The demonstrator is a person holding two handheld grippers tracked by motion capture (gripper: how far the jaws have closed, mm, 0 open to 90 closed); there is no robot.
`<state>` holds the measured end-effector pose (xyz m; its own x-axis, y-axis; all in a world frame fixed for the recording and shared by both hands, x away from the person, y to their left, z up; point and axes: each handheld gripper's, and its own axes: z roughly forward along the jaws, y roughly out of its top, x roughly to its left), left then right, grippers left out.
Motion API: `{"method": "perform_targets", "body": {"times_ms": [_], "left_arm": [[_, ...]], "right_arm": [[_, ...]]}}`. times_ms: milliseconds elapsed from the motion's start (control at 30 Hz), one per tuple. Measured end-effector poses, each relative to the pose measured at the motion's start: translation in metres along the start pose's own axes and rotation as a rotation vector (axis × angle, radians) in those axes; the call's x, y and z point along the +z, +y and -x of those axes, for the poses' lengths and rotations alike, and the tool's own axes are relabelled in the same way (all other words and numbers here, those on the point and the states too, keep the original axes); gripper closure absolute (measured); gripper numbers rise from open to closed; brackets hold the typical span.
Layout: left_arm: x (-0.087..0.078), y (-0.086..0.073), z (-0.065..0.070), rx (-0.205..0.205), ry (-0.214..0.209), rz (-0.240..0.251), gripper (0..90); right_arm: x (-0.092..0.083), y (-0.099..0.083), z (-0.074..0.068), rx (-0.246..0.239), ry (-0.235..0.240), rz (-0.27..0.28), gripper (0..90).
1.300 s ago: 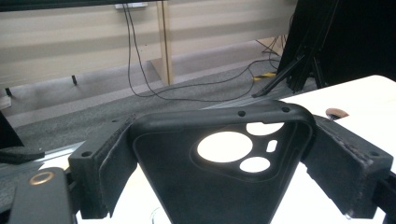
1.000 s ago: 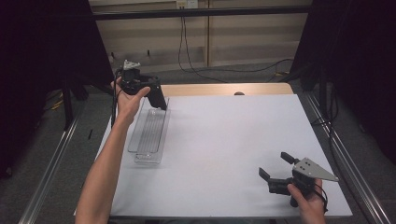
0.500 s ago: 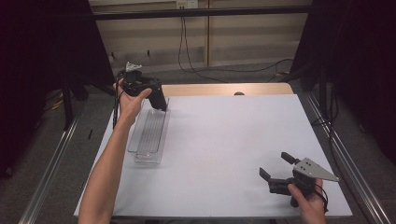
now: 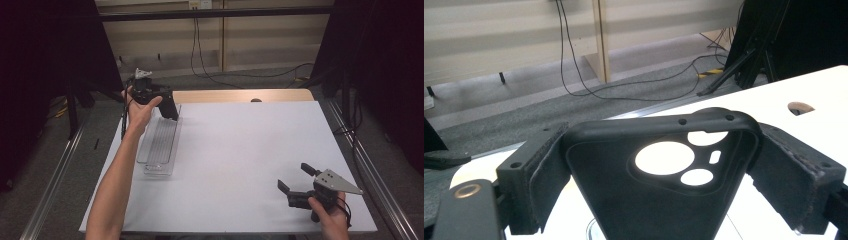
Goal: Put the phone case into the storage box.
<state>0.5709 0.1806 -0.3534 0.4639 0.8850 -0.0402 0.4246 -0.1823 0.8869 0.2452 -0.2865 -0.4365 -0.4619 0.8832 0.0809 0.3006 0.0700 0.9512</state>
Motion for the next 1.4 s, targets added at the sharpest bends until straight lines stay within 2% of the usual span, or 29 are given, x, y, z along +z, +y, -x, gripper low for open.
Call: {"method": "perform_targets", "body": {"times_ms": [33, 167, 300, 500, 600, 700, 867, 1067, 1400], "left_arm": [[0.0, 0.0, 0.0, 0.013, 0.003, -0.008, 13.5], [0.001, -0.001, 0.001, 0.009, 0.014, -0.007, 13.5], [0.003, -0.001, 0.004, -0.019, 0.053, -0.003, 13.5], [0.004, 0.001, 0.012, -0.014, 0.096, -0.013, 13.5], [0.005, 0.001, 0.014, -0.031, 0.109, -0.01, 13.5], [0.005, 0.001, 0.015, -0.031, 0.126, -0.014, 13.5], [0.006, 0.002, 0.018, -0.064, 0.167, -0.013, 13.5], [0.008, 0.002, 0.022, -0.067, 0.184, -0.011, 13.5], [0.011, 0.0, 0.024, -0.101, 0.225, 0.003, 13.5]], "right_arm": [[0.0, 0.0, 0.0, 0.0, 0.0, 0.0, 0.0], [0.0, 0.0, 0.0, 0.003, 0.001, 0.003, 0.0], [0.0, 0.0, 0.0, 0.001, 0.0, 0.002, 0.0], [0.0, 0.0, 0.0, 0.0, 0.001, 0.0, 0.0], [0.0, 0.0, 0.0, -0.001, 0.002, 0.001, 0.0], [0.0, 0.0, 0.0, -0.002, 0.003, 0.0, 0.0], [0.001, 0.0, 0.0, -0.002, 0.006, -0.001, 0.0], [0.001, 0.0, -0.001, 0.0, 0.007, -0.002, 0.0], [0.0, 0.0, 0.0, -0.001, 0.009, -0.002, 0.0]]}}
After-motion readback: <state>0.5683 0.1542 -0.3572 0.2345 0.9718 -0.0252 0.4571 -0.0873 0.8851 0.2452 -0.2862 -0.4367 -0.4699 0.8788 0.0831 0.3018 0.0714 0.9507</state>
